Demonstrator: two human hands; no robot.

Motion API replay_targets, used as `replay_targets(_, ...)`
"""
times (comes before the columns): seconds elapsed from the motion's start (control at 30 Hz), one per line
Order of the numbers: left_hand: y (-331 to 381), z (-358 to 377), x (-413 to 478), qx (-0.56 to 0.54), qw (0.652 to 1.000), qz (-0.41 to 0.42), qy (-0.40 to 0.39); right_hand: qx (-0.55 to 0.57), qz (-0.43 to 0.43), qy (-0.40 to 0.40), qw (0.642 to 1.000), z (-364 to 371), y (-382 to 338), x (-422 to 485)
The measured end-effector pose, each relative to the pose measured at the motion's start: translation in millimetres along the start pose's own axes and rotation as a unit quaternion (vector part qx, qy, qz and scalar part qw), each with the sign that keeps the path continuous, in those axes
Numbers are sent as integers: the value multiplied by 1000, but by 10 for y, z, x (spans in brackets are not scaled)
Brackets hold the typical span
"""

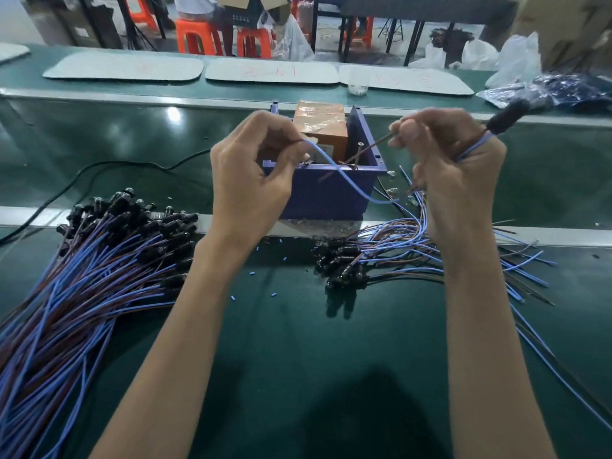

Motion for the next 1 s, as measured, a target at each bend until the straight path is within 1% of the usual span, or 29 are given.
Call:
replay_targets(0.13, 151, -30, -15, 27, 997, 51, 57, 1, -19, 31, 999, -65, -118, 23)
replay_targets(0.2, 179, -27, -29, 46, 995, 59, 72, -1, -21, 42, 999, -78, -131, 29)
replay_targets(0.47, -15, -55, -22, 43, 996, -26, 76, 12, -2, 70, 997, -127, -90, 55)
replay_targets(0.57, -37, -45, -49, 60, 994, -30, 82, -1, 4, 71, 997, -126, -77, 56)
replay_targets(0.8, -82, -37, -112, 58, 993, -34, 101, -29, 23, 62, 997, -84, -22, 50)
replay_targets(1.0, -184, -37, -119, 71, 990, -70, 96, -68, 58, 90, 992, -130, 86, 42)
Point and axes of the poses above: each hand's wrist, its own x-axis towards the middle knuckle, its own z-axis out of the palm, y = z × x, the point moved 10 cm from there along x, towards the middle knuckle, and after that the axes turned 1 degree about -x, right-handed, at the moved point
